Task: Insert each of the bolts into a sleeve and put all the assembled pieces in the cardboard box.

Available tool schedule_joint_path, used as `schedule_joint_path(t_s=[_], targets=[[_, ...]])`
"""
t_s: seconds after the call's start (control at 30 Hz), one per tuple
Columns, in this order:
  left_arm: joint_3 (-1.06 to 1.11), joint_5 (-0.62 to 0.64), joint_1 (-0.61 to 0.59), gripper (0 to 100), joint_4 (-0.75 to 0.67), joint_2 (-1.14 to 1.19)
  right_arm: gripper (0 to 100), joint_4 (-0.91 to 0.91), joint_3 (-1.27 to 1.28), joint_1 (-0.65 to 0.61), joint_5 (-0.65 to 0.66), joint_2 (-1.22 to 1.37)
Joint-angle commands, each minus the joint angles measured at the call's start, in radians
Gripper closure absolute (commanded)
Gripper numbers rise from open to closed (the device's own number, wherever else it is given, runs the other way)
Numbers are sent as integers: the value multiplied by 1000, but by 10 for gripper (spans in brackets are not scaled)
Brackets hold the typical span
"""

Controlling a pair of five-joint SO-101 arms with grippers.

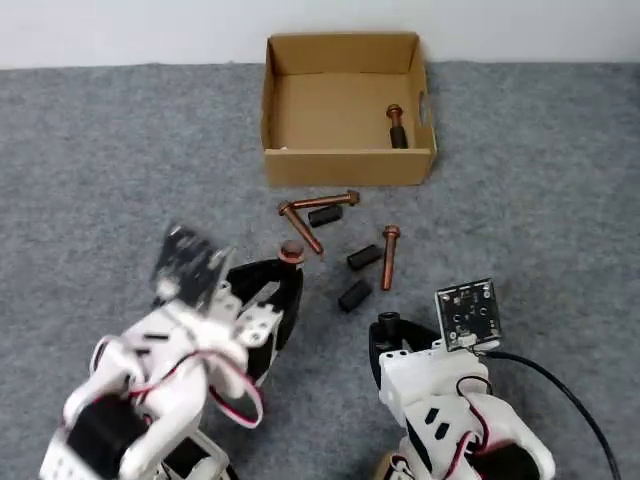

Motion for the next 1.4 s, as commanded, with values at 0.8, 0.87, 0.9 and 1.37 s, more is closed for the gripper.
schedule_joint_path(t_s=[0.8, 0.87, 0.9, 1.37], targets=[[248, 333, 2, 996, -224, -330, 991, -492, -11, -355, 275, 259], [248, 347, -2, 996, -226, -330, 991, -509, -11, -355, 276, 265], [248, 345, -6, 996, -227, -331, 991, -509, -12, -355, 276, 265], [286, 348, -115, 996, -310, -331, 991, -460, -84, -355, 276, 265]])
